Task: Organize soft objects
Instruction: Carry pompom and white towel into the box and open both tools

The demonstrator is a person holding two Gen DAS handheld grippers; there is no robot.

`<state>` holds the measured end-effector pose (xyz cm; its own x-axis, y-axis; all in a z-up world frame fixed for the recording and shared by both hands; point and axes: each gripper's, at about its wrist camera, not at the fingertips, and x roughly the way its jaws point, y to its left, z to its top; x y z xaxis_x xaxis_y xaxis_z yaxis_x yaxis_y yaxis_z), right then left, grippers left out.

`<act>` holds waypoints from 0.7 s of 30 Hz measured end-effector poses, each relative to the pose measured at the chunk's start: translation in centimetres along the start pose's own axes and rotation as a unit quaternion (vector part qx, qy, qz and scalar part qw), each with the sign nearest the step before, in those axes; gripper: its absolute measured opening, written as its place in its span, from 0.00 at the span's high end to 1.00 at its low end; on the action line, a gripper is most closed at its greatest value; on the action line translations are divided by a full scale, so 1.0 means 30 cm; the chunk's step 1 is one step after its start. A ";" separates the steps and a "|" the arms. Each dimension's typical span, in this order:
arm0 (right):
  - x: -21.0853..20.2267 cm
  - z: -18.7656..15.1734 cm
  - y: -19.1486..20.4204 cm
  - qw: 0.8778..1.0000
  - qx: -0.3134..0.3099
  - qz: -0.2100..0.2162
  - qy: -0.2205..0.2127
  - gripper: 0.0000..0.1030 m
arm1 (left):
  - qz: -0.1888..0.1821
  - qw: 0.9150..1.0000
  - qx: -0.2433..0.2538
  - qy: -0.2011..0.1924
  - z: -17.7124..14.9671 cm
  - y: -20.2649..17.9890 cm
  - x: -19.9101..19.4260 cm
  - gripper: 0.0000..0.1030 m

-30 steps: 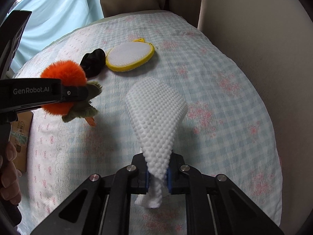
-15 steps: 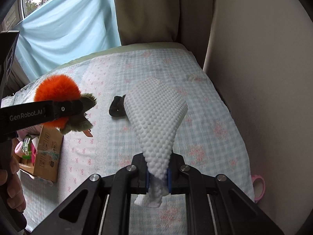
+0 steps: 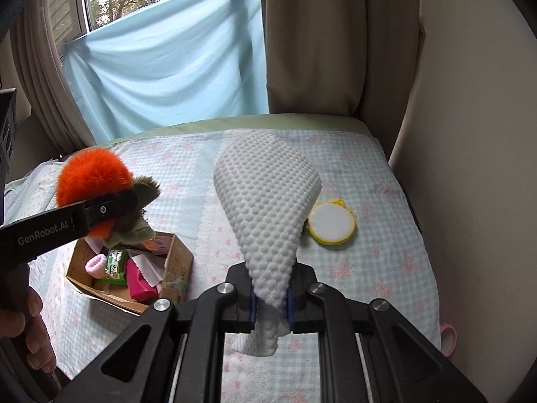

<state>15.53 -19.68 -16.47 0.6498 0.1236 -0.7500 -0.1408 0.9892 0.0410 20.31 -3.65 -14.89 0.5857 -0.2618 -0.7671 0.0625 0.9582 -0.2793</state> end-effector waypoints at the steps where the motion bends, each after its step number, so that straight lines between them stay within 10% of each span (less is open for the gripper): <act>1: -0.005 0.009 0.041 1.000 -0.004 0.005 0.000 0.88 | 0.003 1.000 -0.002 -0.001 0.004 0.034 -0.029 0.70; 21: 0.201 0.037 0.747 0.994 0.007 0.074 0.076 0.88 | 0.060 0.996 -0.019 0.056 -0.072 0.829 -0.200 0.70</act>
<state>17.12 3.33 -19.35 0.5023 0.2553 -0.8261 -0.2153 0.9623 0.1665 16.61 21.50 -18.48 0.4924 -0.1592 -0.8557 -0.0342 0.9788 -0.2018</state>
